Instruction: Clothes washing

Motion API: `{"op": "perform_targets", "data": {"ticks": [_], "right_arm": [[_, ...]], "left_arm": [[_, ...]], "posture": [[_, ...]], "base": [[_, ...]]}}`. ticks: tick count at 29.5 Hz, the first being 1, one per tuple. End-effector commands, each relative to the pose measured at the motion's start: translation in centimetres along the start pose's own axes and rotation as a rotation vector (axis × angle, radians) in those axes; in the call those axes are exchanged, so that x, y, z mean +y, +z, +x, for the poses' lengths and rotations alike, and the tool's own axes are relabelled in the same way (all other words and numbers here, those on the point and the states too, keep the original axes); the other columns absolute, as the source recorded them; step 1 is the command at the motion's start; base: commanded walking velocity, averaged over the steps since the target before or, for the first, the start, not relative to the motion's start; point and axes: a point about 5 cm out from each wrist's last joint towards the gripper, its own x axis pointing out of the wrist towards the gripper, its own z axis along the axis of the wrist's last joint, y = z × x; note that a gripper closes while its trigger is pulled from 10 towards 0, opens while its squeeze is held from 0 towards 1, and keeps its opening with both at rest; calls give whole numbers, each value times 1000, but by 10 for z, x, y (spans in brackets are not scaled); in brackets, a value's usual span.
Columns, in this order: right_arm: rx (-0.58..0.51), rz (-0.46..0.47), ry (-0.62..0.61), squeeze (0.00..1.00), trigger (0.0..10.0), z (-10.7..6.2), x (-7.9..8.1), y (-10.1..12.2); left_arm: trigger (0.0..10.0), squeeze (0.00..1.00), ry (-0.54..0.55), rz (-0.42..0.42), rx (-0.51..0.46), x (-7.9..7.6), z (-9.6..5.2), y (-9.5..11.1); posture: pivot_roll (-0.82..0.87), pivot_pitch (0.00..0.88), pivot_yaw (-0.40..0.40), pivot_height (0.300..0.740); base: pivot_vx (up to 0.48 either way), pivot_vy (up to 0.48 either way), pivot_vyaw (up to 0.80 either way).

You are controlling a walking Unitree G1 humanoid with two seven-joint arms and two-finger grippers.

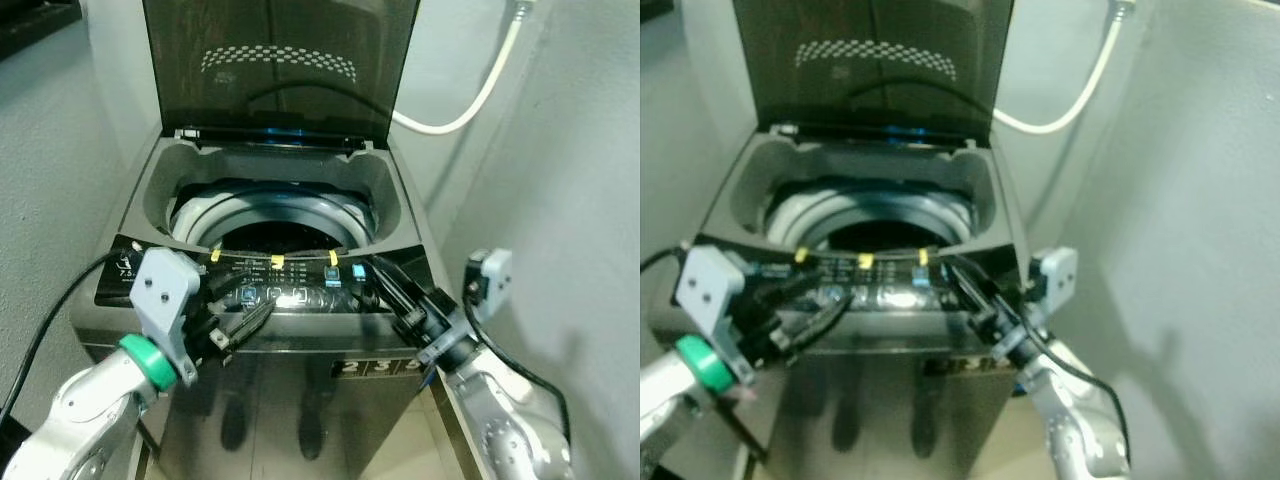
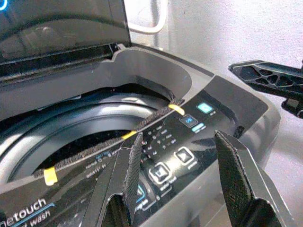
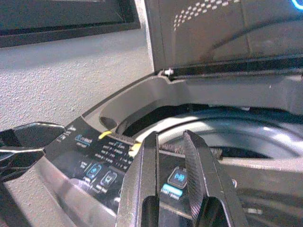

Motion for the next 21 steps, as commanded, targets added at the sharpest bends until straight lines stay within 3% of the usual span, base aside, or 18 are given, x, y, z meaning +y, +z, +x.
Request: {"op": "perform_targets", "data": {"ticks": [1, 21], "right_arm": [[9, -9, -21, 0, 10000, 0, -2, -3], [12, -13, -35, 0, 10000, 2, -4, -1]], "left_arm": [[10000, 0, -1, 1, 13, -1, 1, -4], [10000, 0, 41, 1, 9, 1, 1, -6]], "posture": [[92, 0, -1, 740], [97, 0, -14, 740]], "base": [[0, 0, 0], [-26, 0, 0]]}}
